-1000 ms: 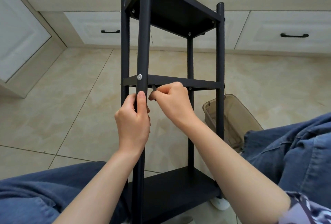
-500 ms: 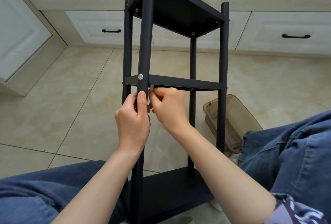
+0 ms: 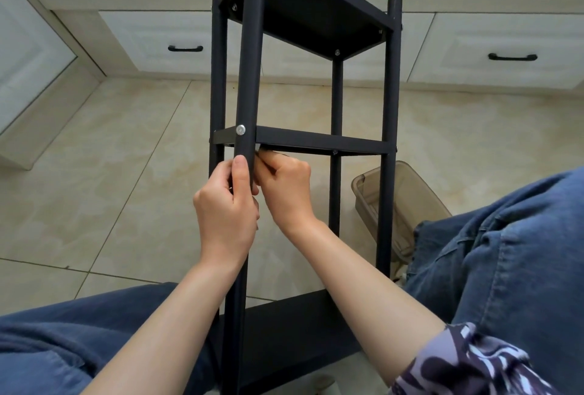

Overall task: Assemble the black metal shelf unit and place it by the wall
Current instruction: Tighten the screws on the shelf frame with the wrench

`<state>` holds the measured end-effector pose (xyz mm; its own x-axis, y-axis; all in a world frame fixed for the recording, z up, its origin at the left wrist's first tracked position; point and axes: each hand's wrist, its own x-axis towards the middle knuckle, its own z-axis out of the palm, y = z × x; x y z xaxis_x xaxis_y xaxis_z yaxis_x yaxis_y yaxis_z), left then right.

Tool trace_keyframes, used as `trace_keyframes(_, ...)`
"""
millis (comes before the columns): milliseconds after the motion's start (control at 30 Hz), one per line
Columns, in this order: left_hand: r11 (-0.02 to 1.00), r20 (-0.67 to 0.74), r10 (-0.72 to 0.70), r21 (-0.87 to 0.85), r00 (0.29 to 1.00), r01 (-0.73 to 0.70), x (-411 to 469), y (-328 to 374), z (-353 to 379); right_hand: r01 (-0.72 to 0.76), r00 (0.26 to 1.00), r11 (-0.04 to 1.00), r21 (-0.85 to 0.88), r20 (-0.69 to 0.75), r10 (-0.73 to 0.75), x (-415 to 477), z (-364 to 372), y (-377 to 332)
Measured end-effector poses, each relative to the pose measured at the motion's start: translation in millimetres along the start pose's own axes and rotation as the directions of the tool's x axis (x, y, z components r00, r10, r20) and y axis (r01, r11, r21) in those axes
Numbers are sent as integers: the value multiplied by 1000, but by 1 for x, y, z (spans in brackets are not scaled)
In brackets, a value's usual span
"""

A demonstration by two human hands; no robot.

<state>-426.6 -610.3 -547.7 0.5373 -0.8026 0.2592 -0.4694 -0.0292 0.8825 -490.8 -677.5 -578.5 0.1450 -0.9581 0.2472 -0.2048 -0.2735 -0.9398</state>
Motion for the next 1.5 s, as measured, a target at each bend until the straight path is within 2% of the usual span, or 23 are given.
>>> trace_keyframes(133,1000,2,-22,-22,1000,22,-1,1,0,24,1000,999,-36,7,-24,-1,-2,2)
trace_keyframes(467,997,12,-66,-44,998,66,-1,0,1,-144,982,985,-97,110,154,5,-32,-10)
trace_keyframes(667,995,3,-87,-46,996,87,-1,0,0,-168,965,979,-117,183,187,5,-40,-23)
trace_keyframes(967,996,5,-85,-40,996,85,-1,0,1,-52,983,987,-154,168,78,7,-31,-18)
trace_keyframes(1300,998,19,-58,-29,998,59,-1,-1,1,101,995,986,-132,-11,-104,-2,-9,7)
trace_keyframes(1500,999,26,-35,-33,999,36,-3,1,1,112,991,990,-83,-63,-117,-1,2,13)
